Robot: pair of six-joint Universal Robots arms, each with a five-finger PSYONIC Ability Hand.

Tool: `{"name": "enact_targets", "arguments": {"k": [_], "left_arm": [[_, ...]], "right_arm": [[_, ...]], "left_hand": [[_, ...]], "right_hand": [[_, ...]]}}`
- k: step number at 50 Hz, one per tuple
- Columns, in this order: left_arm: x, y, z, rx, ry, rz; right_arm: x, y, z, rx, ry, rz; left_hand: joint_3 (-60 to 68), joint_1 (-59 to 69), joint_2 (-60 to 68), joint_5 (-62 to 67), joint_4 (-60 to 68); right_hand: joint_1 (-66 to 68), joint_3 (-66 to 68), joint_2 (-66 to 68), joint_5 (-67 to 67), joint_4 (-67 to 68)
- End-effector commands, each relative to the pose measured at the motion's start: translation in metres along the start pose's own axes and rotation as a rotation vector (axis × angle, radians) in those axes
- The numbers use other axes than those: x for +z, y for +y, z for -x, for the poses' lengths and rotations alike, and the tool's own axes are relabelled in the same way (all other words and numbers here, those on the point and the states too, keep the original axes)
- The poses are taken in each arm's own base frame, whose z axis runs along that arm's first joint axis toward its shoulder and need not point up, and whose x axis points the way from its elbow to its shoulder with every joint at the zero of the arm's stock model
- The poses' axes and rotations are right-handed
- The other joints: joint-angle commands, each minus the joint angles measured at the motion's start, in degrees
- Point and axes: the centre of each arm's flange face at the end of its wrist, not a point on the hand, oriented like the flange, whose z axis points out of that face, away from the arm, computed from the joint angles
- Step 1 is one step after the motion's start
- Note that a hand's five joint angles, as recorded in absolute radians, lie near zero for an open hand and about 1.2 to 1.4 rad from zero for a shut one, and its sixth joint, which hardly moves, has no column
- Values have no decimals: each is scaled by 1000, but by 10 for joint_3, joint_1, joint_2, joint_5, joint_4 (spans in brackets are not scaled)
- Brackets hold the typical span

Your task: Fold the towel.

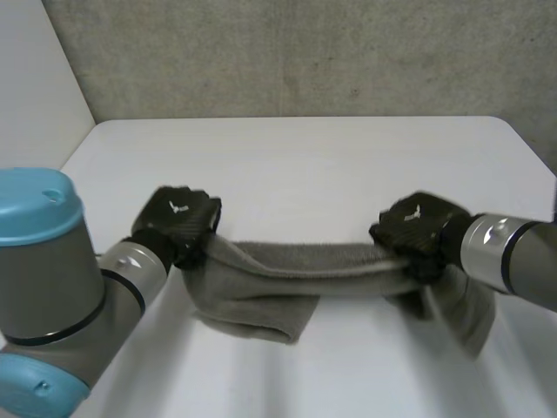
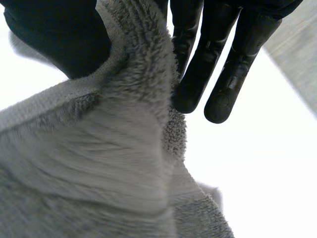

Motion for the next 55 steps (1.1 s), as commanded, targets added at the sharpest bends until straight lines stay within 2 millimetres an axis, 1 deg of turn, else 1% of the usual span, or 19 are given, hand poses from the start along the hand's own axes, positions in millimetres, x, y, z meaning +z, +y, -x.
{"name": "enact_targets", "arguments": {"k": [1, 6, 7, 8, 9, 10, 11, 13, 14, 18, 23, 25, 26, 28, 32, 34, 39, 44, 55], "left_arm": [[38, 30, -1, -2, 27, 89], [73, -5, 31, -10, -67, -40], [83, -30, 45, -12, -108, -134], [90, -62, 63, -16, -165, -270], [90, -63, 63, -16, -165, -272], [93, -97, 78, -12, -221, -424], [92, -125, 89, -3, -272, -571], [90, -146, 94, 9, -309, -703], [80, -171, 101, 20, -354, -853], [49, -208, 110, 25, -418, -1066], [50, -183, 105, 18, -391, -960], [60, -148, 92, 9, -344, -814], [60, -148, 92, 9, -344, -813], [66, -101, 79, -2, -300, -635], [70, -55, 62, -7, -250, -476], [78, -1, 42, -14, -190, -308], [75, 52, 11, 1, -106, -139], [65, 63, -11, 70, -42, -82], [48, 43, -9, 96, -46, -121]], "right_arm": [[36, 15, -5, -48, -33, 67], [55, -24, -50, -85, 166, -86], [57, -50, -70, -85, 289, -201], [57, -50, -71, -85, 290, -202], [53, -78, -91, -77, 423, -342], [44, -103, -113, -58, 559, -495], [44, -103, -113, -58, 560, -496], [17, -139, -140, -41, 748, -776], [17, -139, -140, -41, 749, -777], [-2, -150, -141, -65, 801, -887], [12, -135, -121, -62, 622, -770], [21, -125, -111, -50, 541, -708], [32, -114, -102, -36, 466, -650], [42, -103, -93, -23, 388, -595], [74, -63, -64, 5, 234, -415], [89, -43, -50, 11, 178, -339], [122, 10, -12, 35, 41, -151], [134, 44, 10, 89, -46, -29], [96, 38, -17, 321, 38, -65]], "left_hand": [[104, 124, 103, 110, 103], [104, 124, 103, 110, 103], [104, 124, 103, 110, 103], [104, 124, 103, 110, 103], [104, 124, 103, 110, 103], [104, 124, 103, 110, 103], [104, 124, 103, 110, 103], [104, 124, 103, 110, 103], [104, 124, 103, 110, 103], [104, 124, 103, 110, 103], [104, 124, 103, 110, 103], [104, 124, 103, 110, 103], [104, 124, 103, 110, 103], [104, 124, 103, 110, 103], [104, 124, 103, 110, 103], [104, 124, 103, 110, 103], [104, 124, 103, 110, 103], [104, 124, 103, 110, 103], [104, 124, 103, 110, 103]], "right_hand": [[252, 121, 132, 150, 118], [252, 121, 132, 150, 118], [252, 121, 132, 150, 118], [252, 121, 132, 150, 118], [252, 121, 132, 150, 118], [252, 121, 132, 150, 118], [252, 121, 132, 150, 118], [252, 121, 132, 150, 118], [252, 121, 132, 150, 118], [252, 121, 132, 150, 118], [252, 121, 132, 150, 118], [252, 121, 132, 150, 118], [252, 121, 132, 150, 118], [252, 121, 132, 150, 118], [252, 121, 132, 150, 118], [252, 121, 132, 150, 118], [252, 121, 132, 150, 118], [160, 29, 40, 58, 26], [-170, -301, -289, -271, -303]]}}
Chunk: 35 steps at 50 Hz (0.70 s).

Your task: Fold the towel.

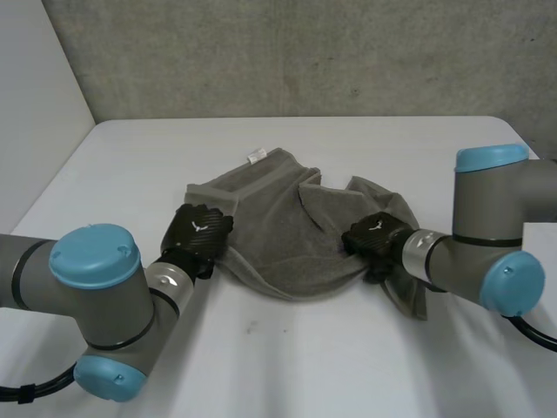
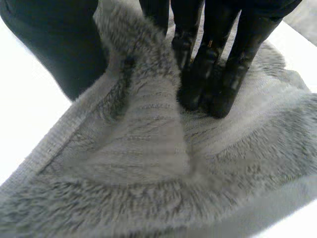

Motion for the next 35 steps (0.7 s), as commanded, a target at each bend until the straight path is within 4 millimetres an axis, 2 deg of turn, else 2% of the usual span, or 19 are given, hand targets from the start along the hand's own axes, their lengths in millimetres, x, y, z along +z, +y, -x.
{"name": "enact_targets", "arguments": {"k": [1, 7, 9, 15, 20, 25, 29, 35], "left_arm": [[-9, -18, 8, 5, -20, -45], [-17, -29, 13, -4, -34, -71], [-20, -30, 14, -5, -36, -73], [-23, -27, 14, -7, -33, -65], [-24, -25, 13, -8, -30, -58], [-24, -25, 14, -9, -34, -56], [-24, -25, 14, -9, -33, -54], [-24, -22, 15, -10, -35, -47]], "right_arm": [[-32, -12, -19, 198, 77, -61], [-49, -4, -21, 295, 103, -59], [-56, 4, -20, 313, 122, -57], [-62, 21, -21, 334, 162, -60], [-66, 40, -21, 356, 195, -51], [-66, 49, -15, 364, 192, -38], [-66, 56, -19, 375, 213, -33], [-66, 62, -29, 365, 256, -53]], "left_hand": [[104, 124, 102, 107, 103], [104, 124, 102, 107, 103], [104, 124, 102, 107, 103], [104, 124, 102, 107, 103], [104, 124, 102, 107, 103], [104, 124, 102, 107, 103], [104, 124, 102, 107, 103], [104, 124, 102, 107, 103]], "right_hand": [[-54, -108, -115, -121, -106], [-133, -187, -194, -200, -185], [-167, -220, -227, -233, -218], [-172, -225, -233, -239, -224], [-155, -209, -216, -222, -207], [-140, -194, -201, -207, -192], [-117, -170, -177, -183, -168], [21, -32, -40, -46, -31]]}}
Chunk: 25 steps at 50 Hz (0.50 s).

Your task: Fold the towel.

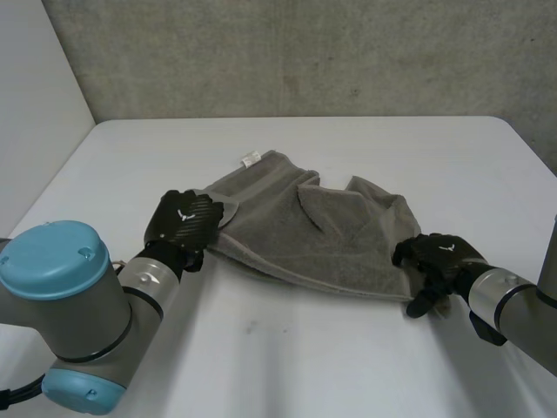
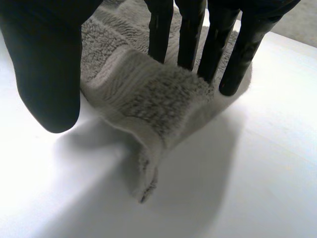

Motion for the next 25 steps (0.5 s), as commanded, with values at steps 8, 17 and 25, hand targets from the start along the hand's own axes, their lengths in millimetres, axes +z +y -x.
{"name": "enact_targets", "arguments": {"k": [8, 17, 25], "left_arm": [[-1, 3, 0, 0, 2, 12], [-20, 14, -16, 1, 81, 130], [-52, 22, -40, -28, 209, 279]], "right_arm": [[-3, -5, -21, -29, 76, -68], [-12, -13, -19, -204, 86, -101], [-15, -22, -22, -283, 117, -122]], "left_hand": [[104, 124, 102, 107, 102], [104, 124, 102, 107, 102], [104, 124, 102, 107, 102]], "right_hand": [[569, 546, 538, 536, 541], [570, 547, 539, 537, 542], [570, 547, 539, 537, 542]]}}
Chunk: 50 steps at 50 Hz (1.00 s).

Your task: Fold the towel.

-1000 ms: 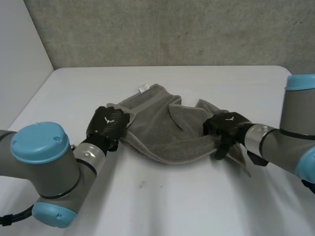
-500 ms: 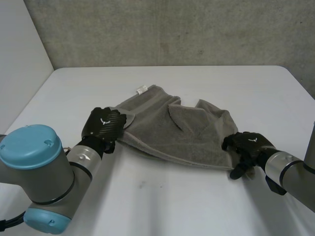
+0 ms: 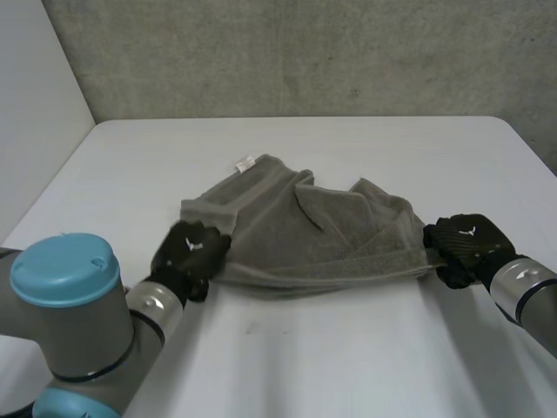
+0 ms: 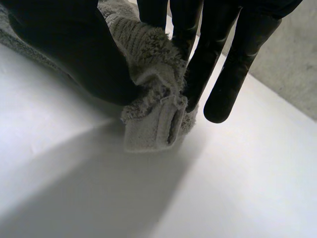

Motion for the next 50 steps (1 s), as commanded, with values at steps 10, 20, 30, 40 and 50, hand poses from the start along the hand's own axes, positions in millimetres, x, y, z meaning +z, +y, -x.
{"name": "enact_targets", "arguments": {"k": [10, 20, 30, 40, 50], "left_arm": [[-21, -33, -12, -27, 82, -12], [16, -54, 40, -28, 16, -101], [69, -29, 55, 173, 195, -21], [101, -10, 56, 328, 262, 30], [119, -4, 52, 343, 305, -18]], "right_arm": [[1, -3, -27, -50, 75, -8], [2, 1, -27, -75, 74, 6], [4, 9, -21, -67, 48, 28], [4, 12, -19, -63, 39, 37], [4, 14, -17, -63, 36, 45]], "left_hand": [[-384, -364, -386, -381, -385], [-443, -423, -445, -440, -444], [-424, -404, -426, -421, -425], [-428, -408, -430, -425, -429], [-428, -408, -430, -425, -429]], "right_hand": [[247, 123, 128, 138, 118], [247, 123, 128, 138, 118], [247, 123, 128, 138, 118], [247, 123, 128, 138, 118], [247, 123, 128, 138, 118]]}}
